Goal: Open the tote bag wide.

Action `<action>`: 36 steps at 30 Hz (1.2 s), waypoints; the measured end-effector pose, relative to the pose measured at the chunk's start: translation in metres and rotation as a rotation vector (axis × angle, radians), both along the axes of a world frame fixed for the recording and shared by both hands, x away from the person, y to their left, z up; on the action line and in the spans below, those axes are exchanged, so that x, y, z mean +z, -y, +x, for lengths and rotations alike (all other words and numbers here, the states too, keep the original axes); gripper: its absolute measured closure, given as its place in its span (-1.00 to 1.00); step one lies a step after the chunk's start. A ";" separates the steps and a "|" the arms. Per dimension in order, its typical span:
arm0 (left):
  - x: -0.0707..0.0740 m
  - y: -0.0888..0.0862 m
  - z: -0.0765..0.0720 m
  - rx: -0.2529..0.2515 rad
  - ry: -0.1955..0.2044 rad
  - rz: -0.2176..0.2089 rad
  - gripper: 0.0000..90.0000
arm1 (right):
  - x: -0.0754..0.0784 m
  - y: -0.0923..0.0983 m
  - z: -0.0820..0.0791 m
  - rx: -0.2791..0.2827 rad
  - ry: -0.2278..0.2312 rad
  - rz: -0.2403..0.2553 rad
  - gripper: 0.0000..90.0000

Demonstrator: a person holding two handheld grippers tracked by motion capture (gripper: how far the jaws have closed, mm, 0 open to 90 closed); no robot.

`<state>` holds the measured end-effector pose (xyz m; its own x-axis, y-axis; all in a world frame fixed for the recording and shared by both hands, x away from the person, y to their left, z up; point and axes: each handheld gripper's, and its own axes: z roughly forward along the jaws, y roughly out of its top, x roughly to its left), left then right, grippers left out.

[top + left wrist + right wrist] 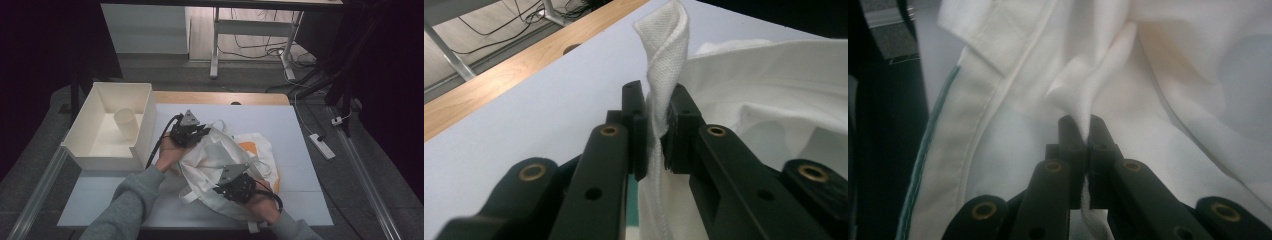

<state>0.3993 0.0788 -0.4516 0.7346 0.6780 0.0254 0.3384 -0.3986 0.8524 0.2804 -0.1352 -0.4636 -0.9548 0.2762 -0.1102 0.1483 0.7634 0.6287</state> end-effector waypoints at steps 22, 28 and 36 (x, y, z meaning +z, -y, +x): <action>-0.008 0.001 0.004 -0.008 -0.027 0.009 0.79 | -0.017 -0.010 -0.004 0.067 -0.077 -0.006 0.70; -0.007 0.000 0.002 -0.023 -0.034 0.009 0.78 | 0.011 0.006 0.003 -0.040 -0.007 0.082 0.30; -0.006 0.001 0.001 -0.028 -0.040 0.015 0.78 | 0.041 0.044 0.018 -0.260 0.136 0.139 0.16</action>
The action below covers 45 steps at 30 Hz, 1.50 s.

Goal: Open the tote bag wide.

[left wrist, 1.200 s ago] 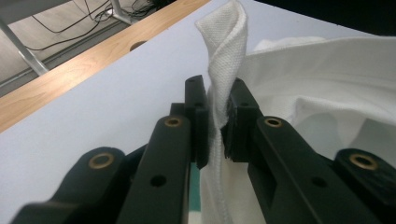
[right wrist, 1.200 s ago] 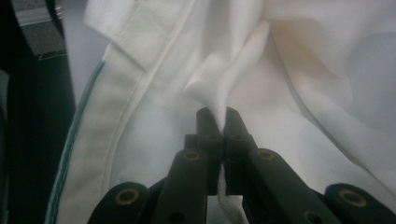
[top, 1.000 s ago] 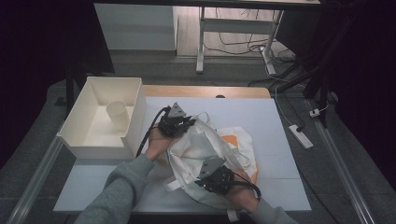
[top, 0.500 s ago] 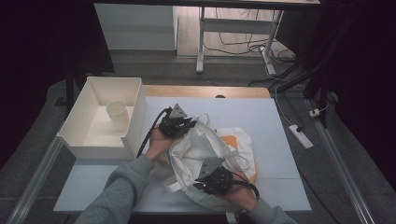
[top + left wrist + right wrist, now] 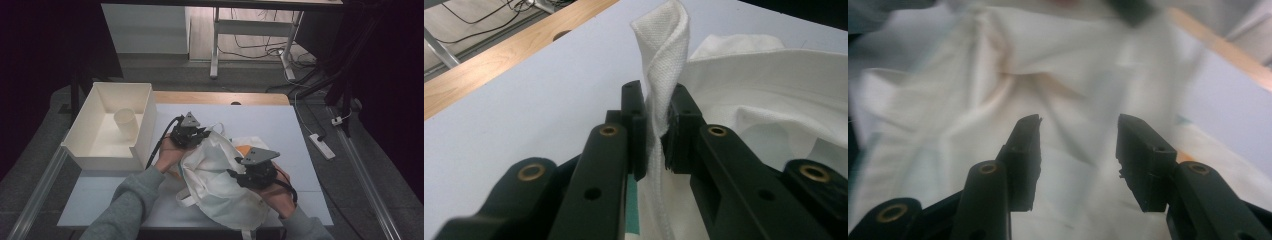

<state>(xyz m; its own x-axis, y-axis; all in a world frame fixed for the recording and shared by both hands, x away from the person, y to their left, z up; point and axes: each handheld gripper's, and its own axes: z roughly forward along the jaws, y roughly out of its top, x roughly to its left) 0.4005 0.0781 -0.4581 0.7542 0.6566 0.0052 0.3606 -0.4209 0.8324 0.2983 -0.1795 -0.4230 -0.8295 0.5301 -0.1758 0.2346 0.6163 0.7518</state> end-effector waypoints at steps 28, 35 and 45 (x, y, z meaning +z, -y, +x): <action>0.007 0.001 -0.007 -0.028 0.022 -0.033 0.78 | 0.004 0.049 0.076 -0.215 0.153 -0.068 0.86; 0.002 0.006 -0.004 -0.027 0.010 -0.013 0.78 | -0.009 0.047 0.101 -0.248 0.173 -0.099 0.86; -0.013 0.019 0.001 -0.031 -0.020 0.051 0.78 | -0.038 0.043 0.136 -0.269 0.103 -0.138 0.86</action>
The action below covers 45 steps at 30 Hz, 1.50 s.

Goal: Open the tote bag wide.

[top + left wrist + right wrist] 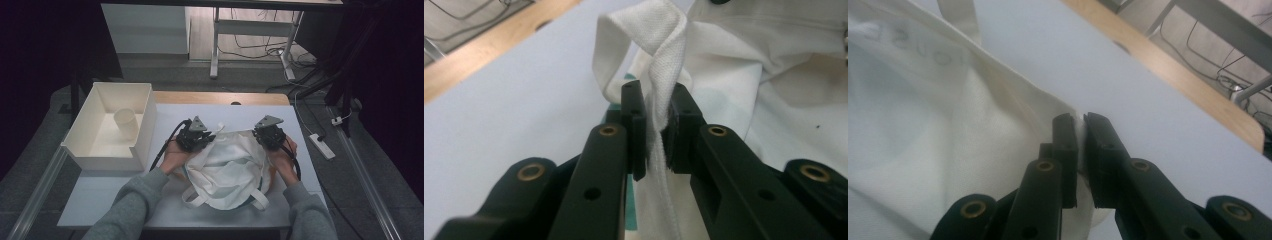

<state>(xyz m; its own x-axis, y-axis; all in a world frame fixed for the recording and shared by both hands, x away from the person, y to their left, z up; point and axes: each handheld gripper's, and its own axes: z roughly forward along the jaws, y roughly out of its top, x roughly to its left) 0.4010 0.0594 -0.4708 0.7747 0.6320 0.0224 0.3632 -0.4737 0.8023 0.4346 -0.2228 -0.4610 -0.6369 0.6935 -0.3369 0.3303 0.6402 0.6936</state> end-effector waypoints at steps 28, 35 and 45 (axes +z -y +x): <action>-0.017 -0.003 0.008 0.002 -0.056 0.017 0.75 | 0.007 0.004 -0.007 0.026 -0.015 0.154 0.47; -0.016 -0.003 0.007 0.002 -0.051 0.016 0.74 | 0.019 -0.014 -0.032 0.173 -0.110 0.150 0.29; -0.016 -0.004 0.008 0.001 -0.058 0.009 0.74 | 0.002 -0.033 -0.034 0.232 -0.210 0.093 0.23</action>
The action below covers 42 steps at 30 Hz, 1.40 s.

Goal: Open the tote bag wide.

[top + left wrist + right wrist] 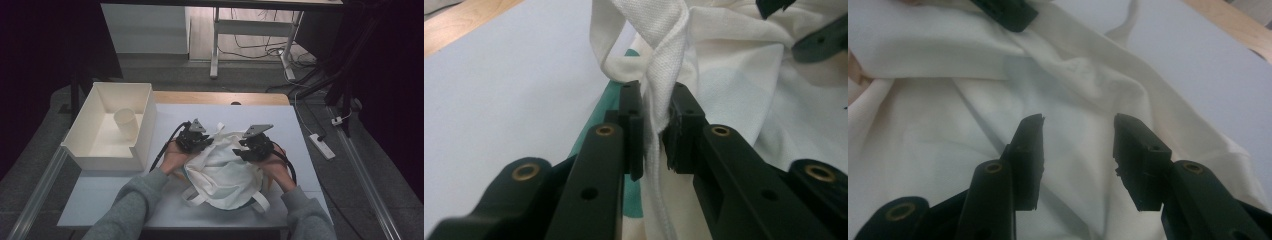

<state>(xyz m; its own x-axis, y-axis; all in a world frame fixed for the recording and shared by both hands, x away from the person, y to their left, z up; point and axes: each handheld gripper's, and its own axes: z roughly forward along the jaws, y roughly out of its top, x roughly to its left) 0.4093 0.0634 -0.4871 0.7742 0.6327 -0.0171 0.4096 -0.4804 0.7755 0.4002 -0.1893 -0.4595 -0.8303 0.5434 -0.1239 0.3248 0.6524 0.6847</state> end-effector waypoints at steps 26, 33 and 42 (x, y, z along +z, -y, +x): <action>0.001 0.000 -0.001 0.000 -0.001 0.002 0.66 | -0.024 -0.008 0.004 0.023 -0.030 -0.191 0.12; 0.001 0.000 -0.001 0.000 -0.002 0.004 0.65 | -0.029 -0.013 0.002 0.055 0.004 -0.269 0.14; 0.001 0.000 -0.001 0.000 0.001 0.009 0.67 | -0.025 -0.014 -0.002 0.054 0.070 -0.255 0.95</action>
